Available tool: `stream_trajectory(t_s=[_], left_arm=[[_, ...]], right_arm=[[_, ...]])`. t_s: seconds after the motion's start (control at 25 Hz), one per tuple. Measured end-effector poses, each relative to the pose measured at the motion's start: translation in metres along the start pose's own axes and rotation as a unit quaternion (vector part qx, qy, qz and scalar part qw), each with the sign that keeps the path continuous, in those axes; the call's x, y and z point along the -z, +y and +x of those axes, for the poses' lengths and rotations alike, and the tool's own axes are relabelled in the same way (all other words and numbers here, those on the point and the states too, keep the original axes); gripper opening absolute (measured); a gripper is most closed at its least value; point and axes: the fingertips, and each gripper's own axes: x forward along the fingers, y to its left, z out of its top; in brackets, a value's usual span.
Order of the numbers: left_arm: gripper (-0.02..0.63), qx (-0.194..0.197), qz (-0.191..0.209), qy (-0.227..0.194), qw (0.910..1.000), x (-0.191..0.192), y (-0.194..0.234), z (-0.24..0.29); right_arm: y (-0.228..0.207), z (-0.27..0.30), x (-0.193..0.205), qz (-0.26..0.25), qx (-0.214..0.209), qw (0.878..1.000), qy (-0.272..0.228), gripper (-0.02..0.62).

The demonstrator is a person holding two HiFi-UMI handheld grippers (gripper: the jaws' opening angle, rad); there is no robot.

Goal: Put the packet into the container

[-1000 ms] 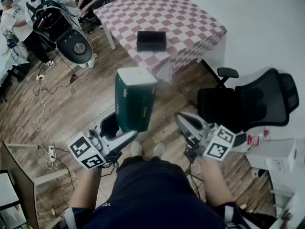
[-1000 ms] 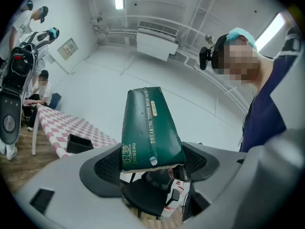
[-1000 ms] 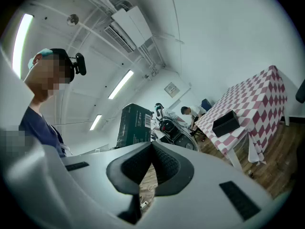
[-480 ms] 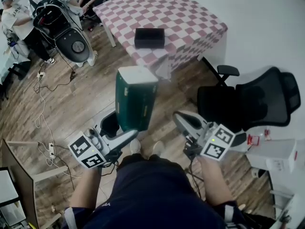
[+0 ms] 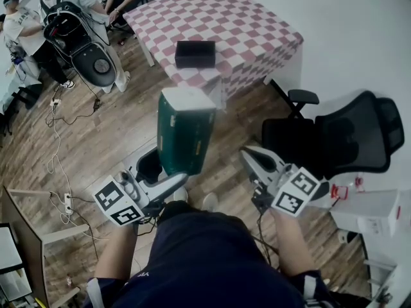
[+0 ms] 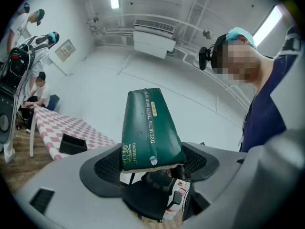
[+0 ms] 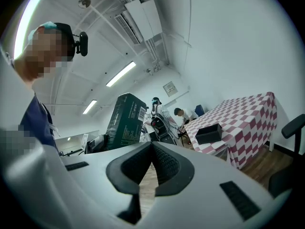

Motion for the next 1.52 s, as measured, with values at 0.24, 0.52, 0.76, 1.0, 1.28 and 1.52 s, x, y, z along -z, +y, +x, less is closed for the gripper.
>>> stream_trajectory(t_s=[0.24, 0.52, 0.76, 1.0, 1.28, 1.52], left_arm=[[0.398, -0.011, -0.006, -0.009, 0.9999, -0.013, 0.035, 0.005], [0.398, -0.007, -0.012, -0.018, 0.9997, -0.006, 0.047, 0.021], [0.399, -0.007, -0.026, -0.018, 0.9995, -0.013, 0.102, 0.044], [0.397, -0.014, -0.041, -0.006, 0.9991, -0.031, 0.185, 0.064], [0.397, -0.011, -0.043, 0.021, 0.9988, -0.059, 0.289, 0.088], [0.397, 0.003, -0.043, 0.047, 0.998, -0.08, 0.372, 0.113]], right_arm=[[-0.021, 0.024, -0.015, -0.004, 0.001, 1.0, 0.003, 0.017], [-0.042, 0.013, -0.008, -0.012, 0.015, 1.0, 0.012, 0.017], [-0.084, 0.049, -0.016, -0.006, 0.029, 0.999, 0.026, 0.017], [-0.129, 0.125, -0.031, 0.011, 0.023, 0.999, 0.038, 0.017], [-0.186, 0.21, -0.053, 0.04, 0.037, 0.998, 0.043, 0.017], [-0.232, 0.267, -0.074, 0.055, 0.065, 0.995, 0.045, 0.017]])
